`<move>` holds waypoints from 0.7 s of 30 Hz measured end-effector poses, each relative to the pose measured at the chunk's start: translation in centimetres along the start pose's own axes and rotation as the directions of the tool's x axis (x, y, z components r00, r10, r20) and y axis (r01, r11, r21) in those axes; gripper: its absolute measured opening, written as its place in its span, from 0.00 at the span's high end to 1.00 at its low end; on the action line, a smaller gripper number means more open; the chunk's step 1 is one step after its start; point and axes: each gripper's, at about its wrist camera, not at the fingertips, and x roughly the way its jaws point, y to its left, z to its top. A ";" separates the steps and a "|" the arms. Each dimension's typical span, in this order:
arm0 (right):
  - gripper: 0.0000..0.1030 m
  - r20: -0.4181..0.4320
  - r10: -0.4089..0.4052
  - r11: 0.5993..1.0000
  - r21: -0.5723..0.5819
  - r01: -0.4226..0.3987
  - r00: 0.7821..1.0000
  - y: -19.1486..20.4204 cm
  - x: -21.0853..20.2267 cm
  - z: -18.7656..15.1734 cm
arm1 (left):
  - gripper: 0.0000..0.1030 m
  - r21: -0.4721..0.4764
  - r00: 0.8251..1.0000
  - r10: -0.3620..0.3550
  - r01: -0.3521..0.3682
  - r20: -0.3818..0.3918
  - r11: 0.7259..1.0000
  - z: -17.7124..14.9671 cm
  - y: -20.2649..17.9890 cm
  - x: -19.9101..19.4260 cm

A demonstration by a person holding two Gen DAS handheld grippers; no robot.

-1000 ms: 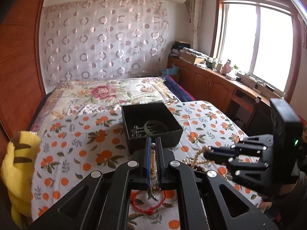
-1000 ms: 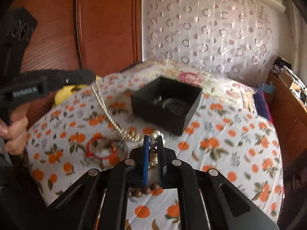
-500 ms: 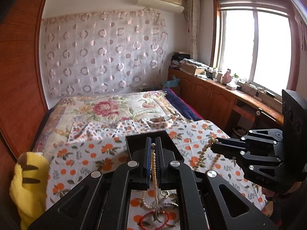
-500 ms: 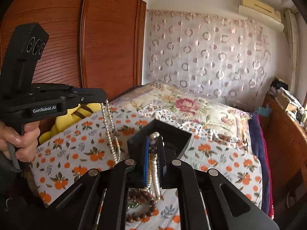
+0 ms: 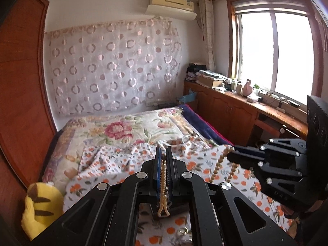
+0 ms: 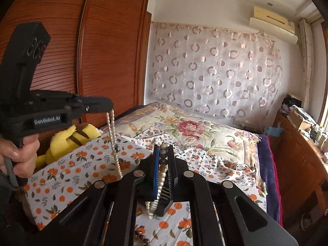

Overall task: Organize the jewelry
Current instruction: 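Carry both pearl necklaces over the black box with both grippers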

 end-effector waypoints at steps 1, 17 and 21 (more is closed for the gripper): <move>0.91 0.003 -0.005 1.000 -0.001 0.005 1.000 -0.2 0.2 0.2 | 0.96 0.005 1.000 0.007 -0.007 0.005 1.000 0.6 0.0 0.2; 0.91 0.026 -0.019 1.000 0.024 0.019 0.999 -2.8 3.3 3.5 | 0.96 -0.054 0.998 -0.015 0.012 -0.054 0.998 3.3 1.6 5.5; 0.91 0.019 -0.015 1.000 0.021 0.014 1.000 -2.8 4.0 3.6 | 0.96 -0.057 0.996 -0.013 0.008 -0.086 0.998 1.9 1.9 6.4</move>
